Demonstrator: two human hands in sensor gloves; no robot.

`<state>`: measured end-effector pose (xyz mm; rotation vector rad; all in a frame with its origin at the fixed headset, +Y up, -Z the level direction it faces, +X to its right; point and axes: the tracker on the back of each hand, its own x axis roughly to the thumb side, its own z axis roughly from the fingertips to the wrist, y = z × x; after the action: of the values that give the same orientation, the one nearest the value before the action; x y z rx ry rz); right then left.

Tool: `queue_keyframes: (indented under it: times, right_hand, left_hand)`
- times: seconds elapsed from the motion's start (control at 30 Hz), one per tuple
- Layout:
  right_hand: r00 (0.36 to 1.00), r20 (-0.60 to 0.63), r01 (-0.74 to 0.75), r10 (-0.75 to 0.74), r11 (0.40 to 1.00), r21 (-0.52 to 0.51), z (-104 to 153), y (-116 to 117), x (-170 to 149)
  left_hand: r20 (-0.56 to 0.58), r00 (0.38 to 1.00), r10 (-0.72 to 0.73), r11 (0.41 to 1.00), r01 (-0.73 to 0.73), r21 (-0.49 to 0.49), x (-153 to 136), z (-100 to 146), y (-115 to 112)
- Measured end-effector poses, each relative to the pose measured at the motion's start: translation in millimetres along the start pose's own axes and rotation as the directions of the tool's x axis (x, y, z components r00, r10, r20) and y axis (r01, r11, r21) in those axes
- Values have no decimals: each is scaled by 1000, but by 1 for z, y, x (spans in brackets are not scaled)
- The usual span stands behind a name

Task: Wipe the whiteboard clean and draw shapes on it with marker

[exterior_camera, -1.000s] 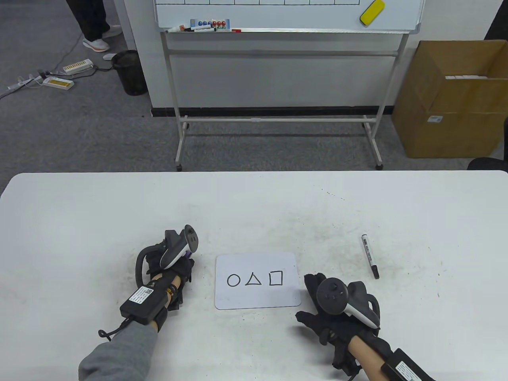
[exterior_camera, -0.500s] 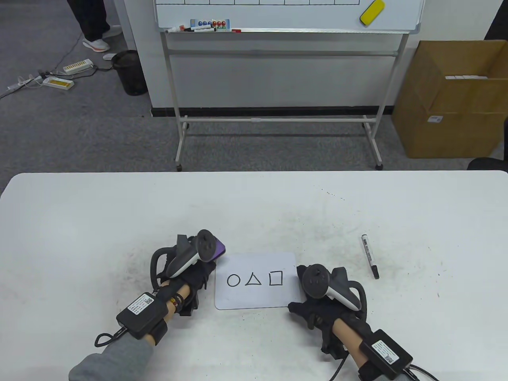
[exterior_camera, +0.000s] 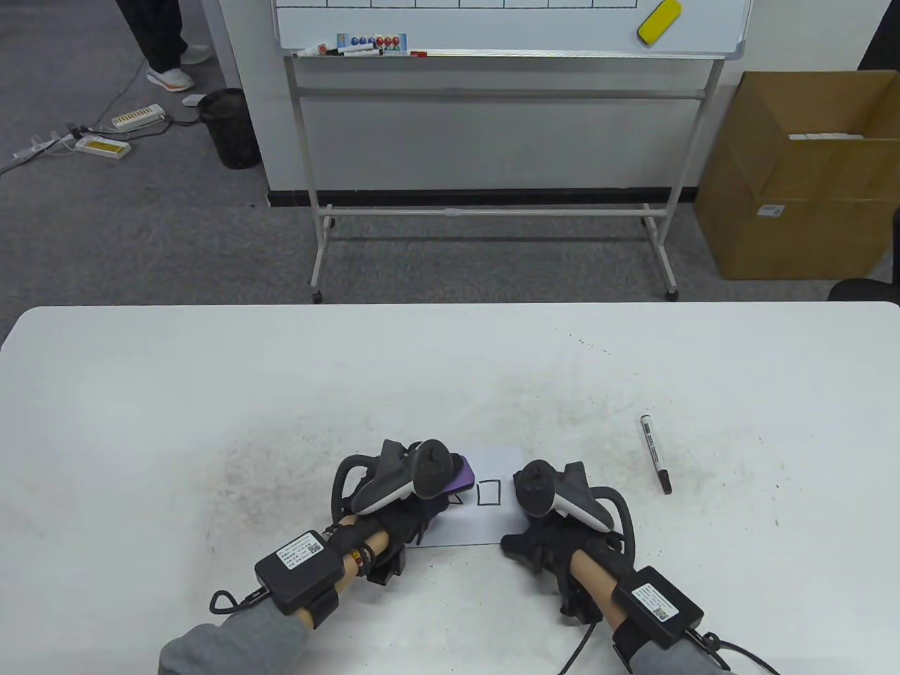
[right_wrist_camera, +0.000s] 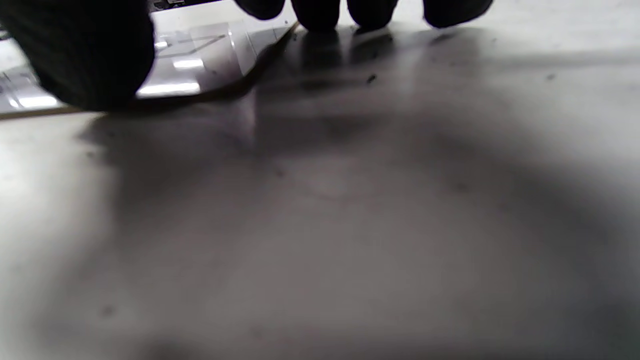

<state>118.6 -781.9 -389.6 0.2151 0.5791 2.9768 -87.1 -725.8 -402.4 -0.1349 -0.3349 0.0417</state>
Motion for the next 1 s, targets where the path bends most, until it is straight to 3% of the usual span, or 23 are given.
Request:
queue_keyframes:
  times: [0.23,0.4,0.67,1.0]
  right_hand:
    - [999,3,-37,37,999,-38,2,2,2]
    - [999,5,-38,38,998,-50,2,3,2]
    - [999,-1,-36,36,997,-68,4,3,2]
    - [999,-17,-51,50,997,-57,4,1,3]
  left_hand:
    - [86,981,-175,984,175,13,37,-9,-10]
    - [132,966,-221,975,223,-1,49,-16,-18]
    - [155,951,-267,960,276,-43,55,-20,-26]
    - [196,930,-310,947,320,-19,52,-12,-27]
